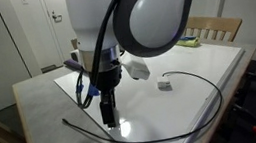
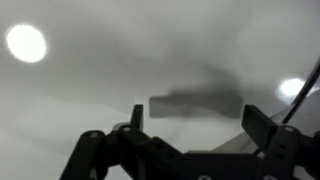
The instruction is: Form a circle with the charger on the table.
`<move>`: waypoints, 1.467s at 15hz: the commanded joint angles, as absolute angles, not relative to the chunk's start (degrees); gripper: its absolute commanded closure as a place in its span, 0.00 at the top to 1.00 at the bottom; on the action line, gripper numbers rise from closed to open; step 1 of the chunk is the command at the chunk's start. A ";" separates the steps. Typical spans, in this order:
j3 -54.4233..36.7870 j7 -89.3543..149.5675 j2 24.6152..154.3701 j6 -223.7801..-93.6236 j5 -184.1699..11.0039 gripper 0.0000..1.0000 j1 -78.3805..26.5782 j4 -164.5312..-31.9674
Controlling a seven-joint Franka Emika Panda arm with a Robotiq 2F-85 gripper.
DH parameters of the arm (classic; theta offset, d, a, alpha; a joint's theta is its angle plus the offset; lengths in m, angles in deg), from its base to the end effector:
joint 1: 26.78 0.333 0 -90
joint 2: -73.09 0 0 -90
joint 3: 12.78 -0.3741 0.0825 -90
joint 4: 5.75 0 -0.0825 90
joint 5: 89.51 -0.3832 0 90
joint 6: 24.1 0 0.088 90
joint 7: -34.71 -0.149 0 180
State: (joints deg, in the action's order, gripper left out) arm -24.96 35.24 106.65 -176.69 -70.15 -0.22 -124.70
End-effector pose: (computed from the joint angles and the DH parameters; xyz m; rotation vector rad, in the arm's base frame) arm 0.4786 0.3874 0.1562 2.7676 1.4205 0.0628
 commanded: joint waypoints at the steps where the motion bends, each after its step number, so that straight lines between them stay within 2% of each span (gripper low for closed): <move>1: -24.05 33.46 108.01 -176.33 -69.46 1.00 2.58 -121.93; 8: -18.46 21.50 113.76 -176.52 -69.26 1.00 9.57 -112.21; 14: -20.66 20.13 119.98 -177.46 -78.99 1.00 6.56 -103.61; 22: -19.19 18.03 125.05 -177.32 -82.45 1.00 8.57 -95.86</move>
